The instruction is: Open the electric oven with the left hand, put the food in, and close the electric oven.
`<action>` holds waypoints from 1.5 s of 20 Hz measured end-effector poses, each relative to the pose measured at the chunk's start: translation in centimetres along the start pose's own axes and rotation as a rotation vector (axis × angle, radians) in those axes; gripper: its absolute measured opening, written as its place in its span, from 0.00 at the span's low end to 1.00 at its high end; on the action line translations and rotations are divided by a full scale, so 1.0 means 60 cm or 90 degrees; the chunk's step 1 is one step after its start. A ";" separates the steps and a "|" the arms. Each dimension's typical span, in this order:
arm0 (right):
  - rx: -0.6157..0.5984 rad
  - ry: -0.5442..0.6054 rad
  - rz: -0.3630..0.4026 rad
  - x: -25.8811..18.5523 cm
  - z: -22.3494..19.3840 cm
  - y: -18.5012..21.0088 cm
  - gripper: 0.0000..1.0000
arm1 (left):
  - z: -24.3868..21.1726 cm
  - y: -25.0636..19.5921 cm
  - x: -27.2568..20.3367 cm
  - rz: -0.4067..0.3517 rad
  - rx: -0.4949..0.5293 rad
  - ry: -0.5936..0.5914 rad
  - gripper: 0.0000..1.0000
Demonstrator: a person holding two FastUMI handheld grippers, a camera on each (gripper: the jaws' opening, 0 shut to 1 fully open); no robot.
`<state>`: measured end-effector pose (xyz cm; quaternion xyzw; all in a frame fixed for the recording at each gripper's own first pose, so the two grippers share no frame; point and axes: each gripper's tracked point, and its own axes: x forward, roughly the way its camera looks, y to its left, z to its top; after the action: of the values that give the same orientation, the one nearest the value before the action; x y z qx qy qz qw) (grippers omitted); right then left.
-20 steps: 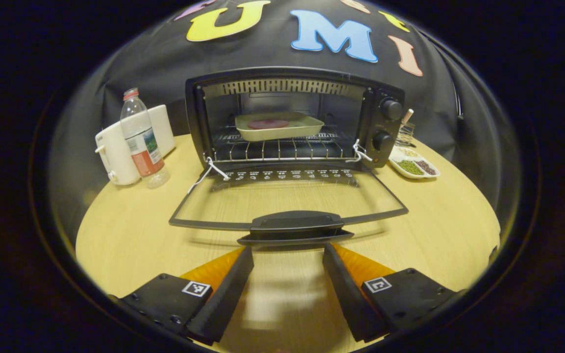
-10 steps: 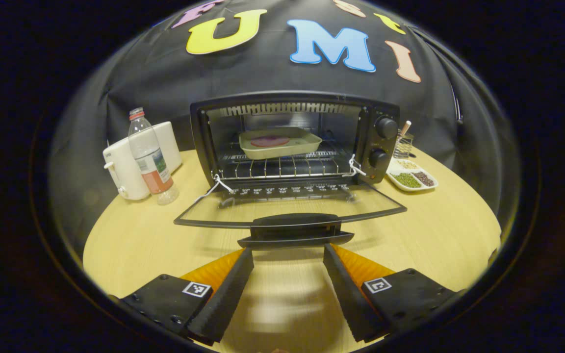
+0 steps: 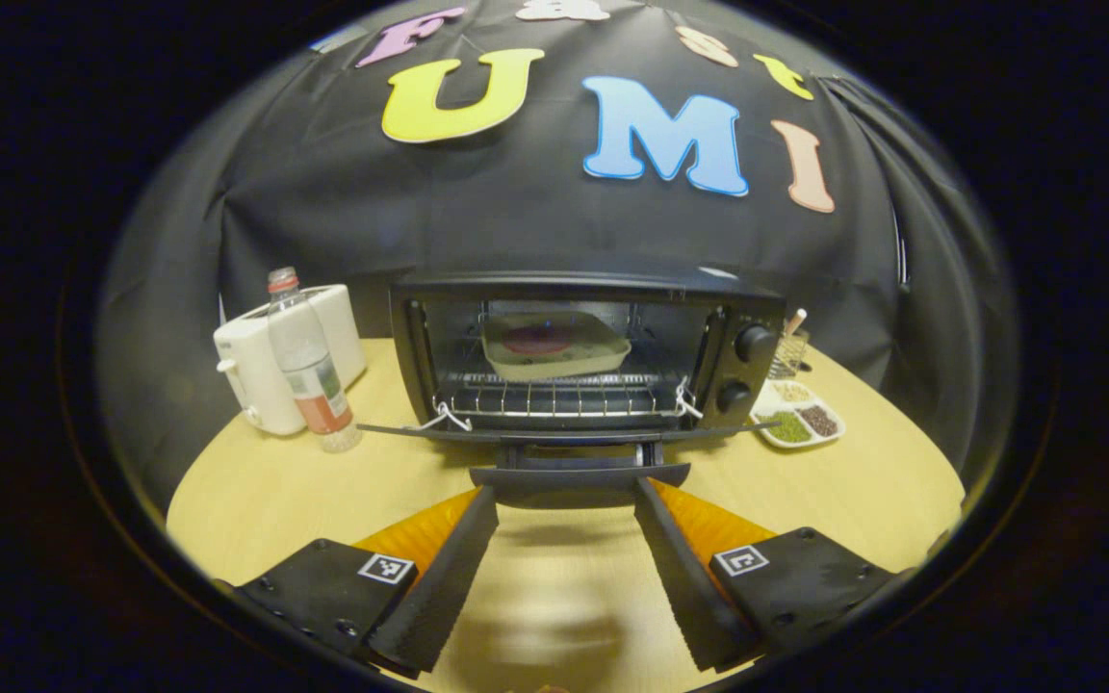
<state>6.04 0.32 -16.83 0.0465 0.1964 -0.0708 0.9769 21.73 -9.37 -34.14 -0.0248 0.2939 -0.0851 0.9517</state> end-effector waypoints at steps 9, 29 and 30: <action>0.011 -0.009 0.010 0.003 0.009 0.018 0.98 | 0.135 0.004 0.024 -0.017 0.019 -0.092 0.98; -0.046 -0.157 0.170 -0.135 0.134 -0.068 0.98 | 0.266 -0.080 -0.528 0.096 0.022 -0.351 1.00; -0.046 -0.162 0.176 -0.142 0.137 -0.061 0.98 | 0.265 -0.073 -0.548 0.107 0.030 -0.360 1.00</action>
<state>0.83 -3.26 -6.18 0.0289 0.0654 0.0659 0.9953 3.31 -7.89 -2.32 -0.0012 0.0161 -0.0025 0.9999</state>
